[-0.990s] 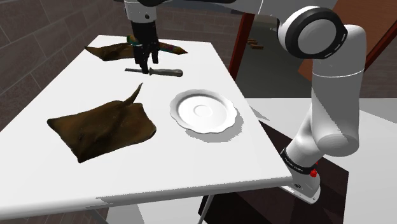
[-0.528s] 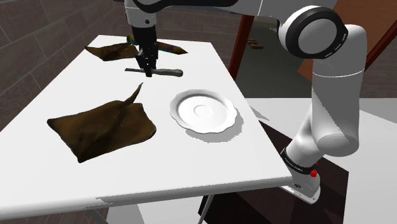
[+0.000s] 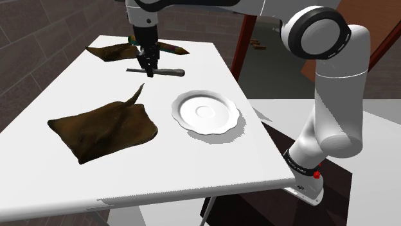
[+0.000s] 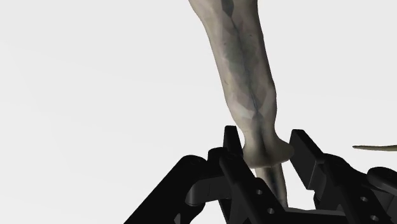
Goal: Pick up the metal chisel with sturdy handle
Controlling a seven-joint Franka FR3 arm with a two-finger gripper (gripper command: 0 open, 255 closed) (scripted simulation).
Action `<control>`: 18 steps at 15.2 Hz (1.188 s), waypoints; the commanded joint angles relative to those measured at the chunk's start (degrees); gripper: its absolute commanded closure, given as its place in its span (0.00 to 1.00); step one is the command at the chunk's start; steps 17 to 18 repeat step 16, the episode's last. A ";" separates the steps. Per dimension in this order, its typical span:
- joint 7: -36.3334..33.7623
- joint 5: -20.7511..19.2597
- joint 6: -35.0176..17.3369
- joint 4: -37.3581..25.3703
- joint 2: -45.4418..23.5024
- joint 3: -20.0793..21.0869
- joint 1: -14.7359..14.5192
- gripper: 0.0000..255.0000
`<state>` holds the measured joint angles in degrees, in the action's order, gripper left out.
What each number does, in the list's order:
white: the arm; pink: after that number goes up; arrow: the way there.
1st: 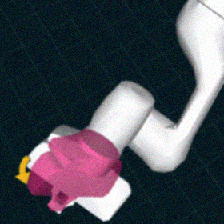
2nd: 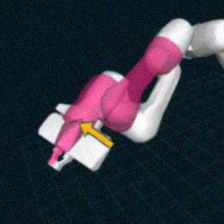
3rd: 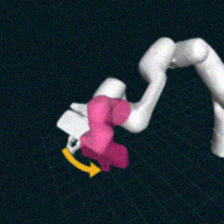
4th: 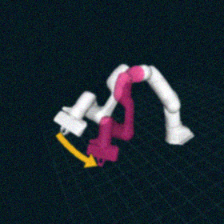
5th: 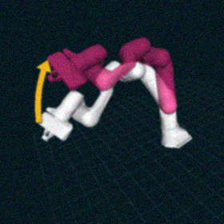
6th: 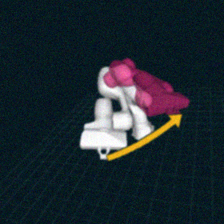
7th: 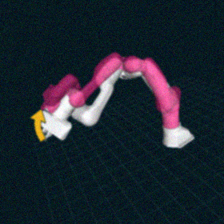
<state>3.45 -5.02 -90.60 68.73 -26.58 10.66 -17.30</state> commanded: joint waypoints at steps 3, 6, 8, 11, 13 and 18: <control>0.05 -0.11 3.16 -3.90 -0.73 0.00 -0.28 1.00; 0.10 -0.26 6.07 -7.77 -1.69 -0.01 -0.59 1.00; 0.13 -0.40 8.15 -10.69 -2.52 -0.03 -0.85 1.00; 0.20 -0.68 11.59 -15.82 -4.20 -0.08 -1.34 1.00; 0.27 -0.93 14.22 -20.00 -5.74 -0.15 -1.77 1.00; 0.32 -1.10 15.90 -22.78 -6.84 -0.21 -2.08 1.00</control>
